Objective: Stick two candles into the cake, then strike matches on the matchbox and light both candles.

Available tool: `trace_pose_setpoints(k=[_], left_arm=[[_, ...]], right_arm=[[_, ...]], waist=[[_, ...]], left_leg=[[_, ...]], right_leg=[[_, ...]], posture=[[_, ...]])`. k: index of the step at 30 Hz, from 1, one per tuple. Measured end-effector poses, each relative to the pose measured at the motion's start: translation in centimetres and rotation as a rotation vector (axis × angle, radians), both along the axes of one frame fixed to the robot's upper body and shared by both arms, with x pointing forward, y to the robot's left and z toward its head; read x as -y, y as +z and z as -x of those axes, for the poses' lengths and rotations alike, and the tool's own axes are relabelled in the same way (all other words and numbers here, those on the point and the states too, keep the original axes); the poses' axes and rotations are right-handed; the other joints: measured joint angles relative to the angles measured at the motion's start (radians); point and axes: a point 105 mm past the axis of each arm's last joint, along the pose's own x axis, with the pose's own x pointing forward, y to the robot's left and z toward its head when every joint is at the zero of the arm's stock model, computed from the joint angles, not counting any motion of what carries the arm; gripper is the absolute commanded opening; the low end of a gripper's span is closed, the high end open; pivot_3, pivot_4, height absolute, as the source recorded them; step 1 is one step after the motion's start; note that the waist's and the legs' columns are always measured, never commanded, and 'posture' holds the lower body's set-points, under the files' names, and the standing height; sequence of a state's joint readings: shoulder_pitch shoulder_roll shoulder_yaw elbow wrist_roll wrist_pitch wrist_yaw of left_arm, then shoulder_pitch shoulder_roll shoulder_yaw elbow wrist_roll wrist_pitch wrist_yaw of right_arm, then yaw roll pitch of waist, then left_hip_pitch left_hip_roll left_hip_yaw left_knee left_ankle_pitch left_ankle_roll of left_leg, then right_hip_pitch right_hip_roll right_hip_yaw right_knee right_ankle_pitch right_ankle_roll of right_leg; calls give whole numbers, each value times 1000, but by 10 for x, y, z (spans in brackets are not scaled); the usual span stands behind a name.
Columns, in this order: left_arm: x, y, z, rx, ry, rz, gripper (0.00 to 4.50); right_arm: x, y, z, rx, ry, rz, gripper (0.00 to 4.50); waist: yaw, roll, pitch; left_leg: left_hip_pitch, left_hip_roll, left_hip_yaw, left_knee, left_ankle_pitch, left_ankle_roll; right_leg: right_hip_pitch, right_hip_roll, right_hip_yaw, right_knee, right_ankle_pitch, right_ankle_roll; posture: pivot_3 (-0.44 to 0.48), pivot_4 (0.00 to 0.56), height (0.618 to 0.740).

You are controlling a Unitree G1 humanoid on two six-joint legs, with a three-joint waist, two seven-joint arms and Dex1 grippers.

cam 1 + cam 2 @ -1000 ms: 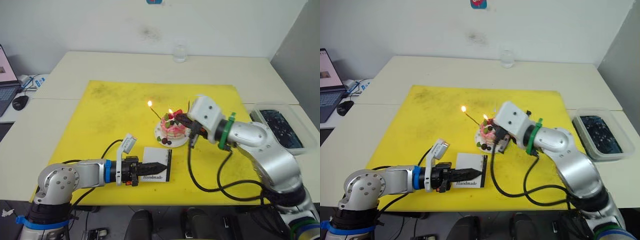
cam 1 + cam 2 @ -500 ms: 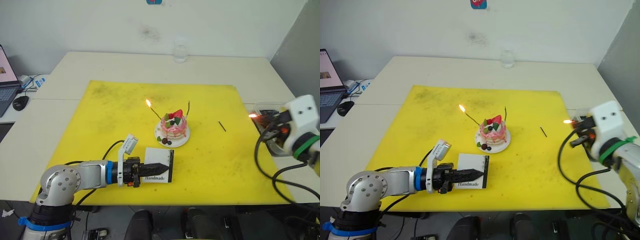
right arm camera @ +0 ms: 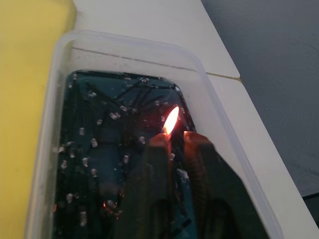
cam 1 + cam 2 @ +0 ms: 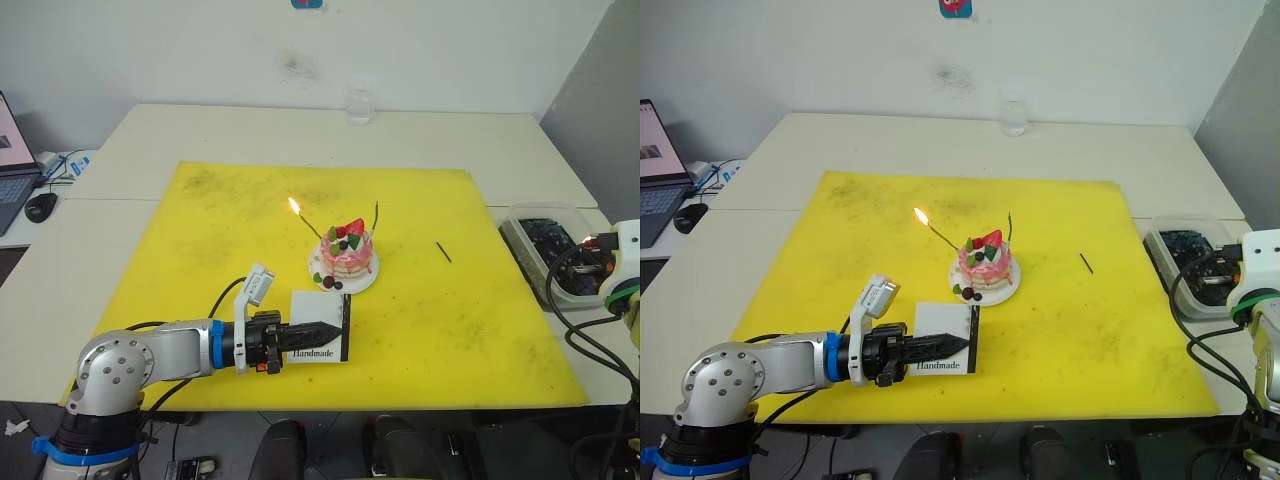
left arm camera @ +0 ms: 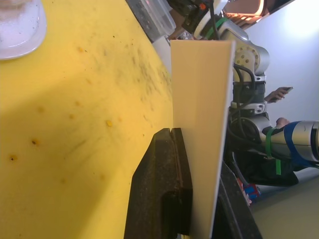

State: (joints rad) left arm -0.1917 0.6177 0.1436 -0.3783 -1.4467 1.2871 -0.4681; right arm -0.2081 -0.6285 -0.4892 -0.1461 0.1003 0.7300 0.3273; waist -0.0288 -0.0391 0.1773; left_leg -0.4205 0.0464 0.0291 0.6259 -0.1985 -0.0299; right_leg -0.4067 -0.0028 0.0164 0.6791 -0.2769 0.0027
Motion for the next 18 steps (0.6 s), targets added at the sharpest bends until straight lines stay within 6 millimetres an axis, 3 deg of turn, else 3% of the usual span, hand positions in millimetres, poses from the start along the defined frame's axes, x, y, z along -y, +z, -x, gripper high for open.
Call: trace_pose_setpoints(k=[5, 8, 11, 13, 15, 18], left_arm=[[-3, 0, 2, -5, 11, -11, 0], [-5, -2, 3, -13, 23, -22, 0], [-7, -2, 2, -7, 35, -31, 0], [-7, -1, 4, -5, 35, -27, 0], [-6, 0, 4, -2, 37, -17, 0], [-6, 1, 5, 3, 38, -25, 0]], right_arm=[[-1, 8, 1, 33, 3, 4, 3549], [-12, 30, 9, 109, 46, 30, 4466], [-41, 50, 14, 171, 183, 42, 4466], [-72, 54, 19, 175, 338, 37, 4466], [-101, 45, 21, 149, 469, 7, 4466], [-128, 23, 17, 98, 561, -72, 4466]], waist=[[0, 1, 0], [0, 2, 1], [0, 2, 1], [0, 2, 1], [0, 2, 1], [0, 2, 1]], left_leg=[[0, 0, 0, 0, 0, 0], [0, 1, 0, 0, 0, 0], [1, 1, 0, 0, 0, 0], [1, 1, -1, 0, 0, 0], [2, 1, -1, 0, 0, 0], [1, 0, 0, 1, 0, 0]], right_leg=[[0, 0, 0, 0, 0, 0], [0, 0, 0, 0, 0, 0], [0, 0, 0, 1, 0, 0], [1, 0, -1, 0, 0, 0], [1, 0, -1, 0, 0, 0], [1, -1, 0, 0, 0, 1]], posture=[[0, 150, 740], [0, 150, 740], [0, 150, 740], [0, 150, 740], [0, 150, 740], [0, 150, 740]])
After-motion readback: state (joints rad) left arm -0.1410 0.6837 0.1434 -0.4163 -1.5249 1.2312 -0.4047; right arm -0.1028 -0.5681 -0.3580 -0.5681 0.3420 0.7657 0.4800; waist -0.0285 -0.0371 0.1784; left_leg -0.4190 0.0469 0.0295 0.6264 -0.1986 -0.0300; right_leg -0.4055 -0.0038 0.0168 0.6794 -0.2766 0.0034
